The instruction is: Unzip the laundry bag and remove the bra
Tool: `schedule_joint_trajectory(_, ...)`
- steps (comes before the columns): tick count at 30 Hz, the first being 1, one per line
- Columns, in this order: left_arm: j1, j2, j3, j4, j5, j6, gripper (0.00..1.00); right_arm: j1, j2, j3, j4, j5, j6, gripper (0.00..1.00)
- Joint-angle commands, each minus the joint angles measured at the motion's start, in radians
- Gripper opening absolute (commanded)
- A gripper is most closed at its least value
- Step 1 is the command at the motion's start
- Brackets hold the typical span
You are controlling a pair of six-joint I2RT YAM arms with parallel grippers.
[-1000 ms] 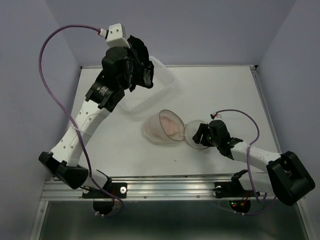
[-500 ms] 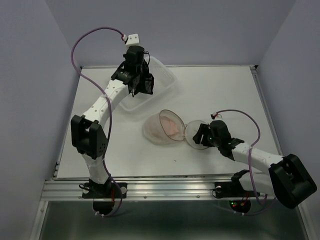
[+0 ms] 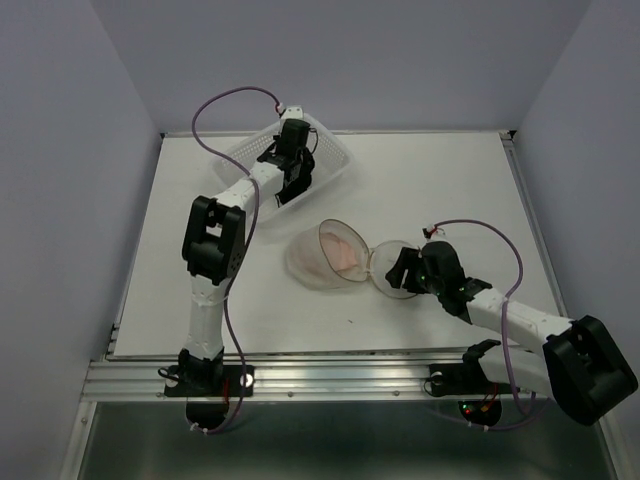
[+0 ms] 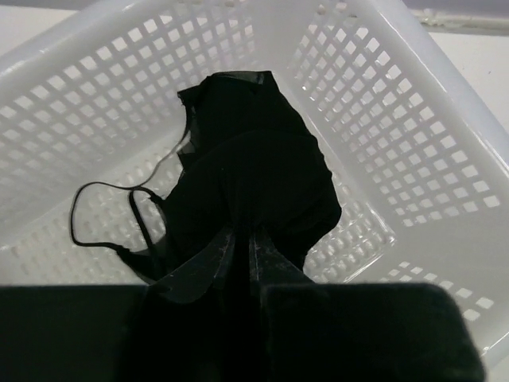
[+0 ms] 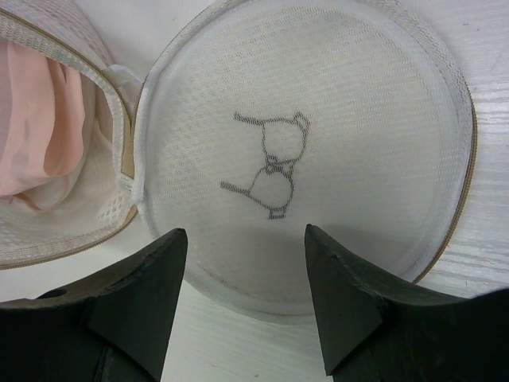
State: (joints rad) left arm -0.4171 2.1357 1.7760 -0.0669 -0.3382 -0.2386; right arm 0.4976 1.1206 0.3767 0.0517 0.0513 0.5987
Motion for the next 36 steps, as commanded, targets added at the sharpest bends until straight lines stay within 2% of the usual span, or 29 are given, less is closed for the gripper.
schedule_joint_trajectory(1, 0.001, 0.015, 0.071, 0.059, 0.028, 0.015, 0.62, -0.005, -0.019, -0.007, 0.011, -0.008, -0.011, 0.67)
schedule_joint_trajectory(4, 0.001, -0.029, 0.05, 0.061, 0.03, 0.009, 0.9, -0.005, -0.024, -0.005, 0.01, -0.011, -0.016, 0.68)
schedule_joint_trajectory(8, -0.028, -0.184, -0.039, 0.059, 0.012, 0.01, 0.99, -0.005, -0.036, -0.002, 0.01, -0.014, -0.03, 0.68)
schedule_joint_trajectory(12, -0.118, -0.348, -0.111, 0.021, -0.047, 0.036, 0.99, -0.005, -0.051, 0.016, -0.007, -0.011, -0.053, 0.68)
schedule_joint_trajectory(17, -0.328, -0.48, -0.225, -0.094, -0.148, 0.038, 0.97, -0.005, -0.068, 0.025, -0.023, 0.004, -0.06, 0.69)
schedule_joint_trajectory(24, -0.553, -0.432, -0.285, -0.264, -0.26, -0.069, 0.93, -0.005, -0.042, 0.001, -0.021, 0.025, -0.037, 0.69)
schedule_joint_trajectory(28, -0.612, -0.382, -0.293, -0.298, -0.278, -0.123, 0.87, -0.005, -0.024, -0.01, -0.023, 0.041, -0.017, 0.69)
schedule_joint_trajectory(36, -0.64, -0.353, -0.349, -0.31, -0.263, -0.139, 0.79, -0.024, 0.001, -0.032, -0.019, 0.038, 0.03, 0.66)
